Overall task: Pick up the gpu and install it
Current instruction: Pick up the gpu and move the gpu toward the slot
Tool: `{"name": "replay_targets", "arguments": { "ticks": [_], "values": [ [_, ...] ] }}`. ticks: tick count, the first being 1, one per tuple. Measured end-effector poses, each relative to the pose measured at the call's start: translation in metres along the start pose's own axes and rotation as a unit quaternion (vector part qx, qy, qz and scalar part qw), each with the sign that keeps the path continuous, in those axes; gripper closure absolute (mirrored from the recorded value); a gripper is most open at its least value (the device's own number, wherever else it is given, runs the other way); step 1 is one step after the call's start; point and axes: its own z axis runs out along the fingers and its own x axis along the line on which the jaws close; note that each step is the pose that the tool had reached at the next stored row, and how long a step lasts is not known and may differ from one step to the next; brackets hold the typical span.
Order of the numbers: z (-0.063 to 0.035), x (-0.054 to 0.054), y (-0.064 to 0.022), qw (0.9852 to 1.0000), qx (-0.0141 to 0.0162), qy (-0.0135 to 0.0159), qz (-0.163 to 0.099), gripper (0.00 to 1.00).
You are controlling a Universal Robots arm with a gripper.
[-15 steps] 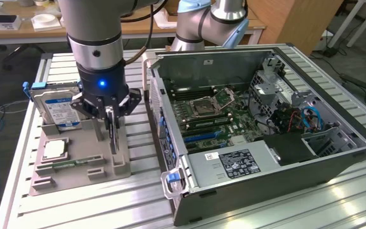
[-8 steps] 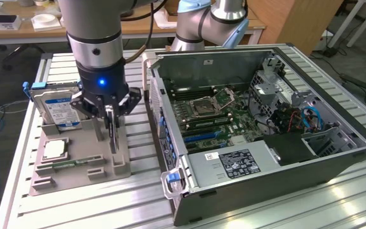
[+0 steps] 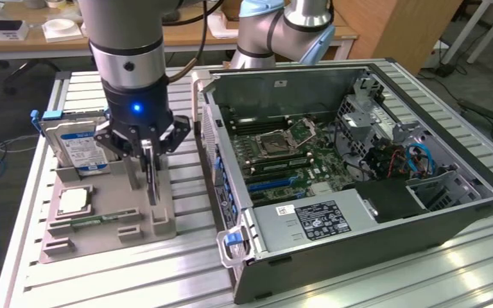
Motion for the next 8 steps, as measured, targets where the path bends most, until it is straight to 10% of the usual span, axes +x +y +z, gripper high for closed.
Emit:
{"name": "replay_targets", "arguments": {
  "ticks": [8],
  "values": [
    [-0.0046, 0.0001, 0.0001, 1.0000, 0.0000, 0.0000, 0.000, 0.74]
  ]
}}
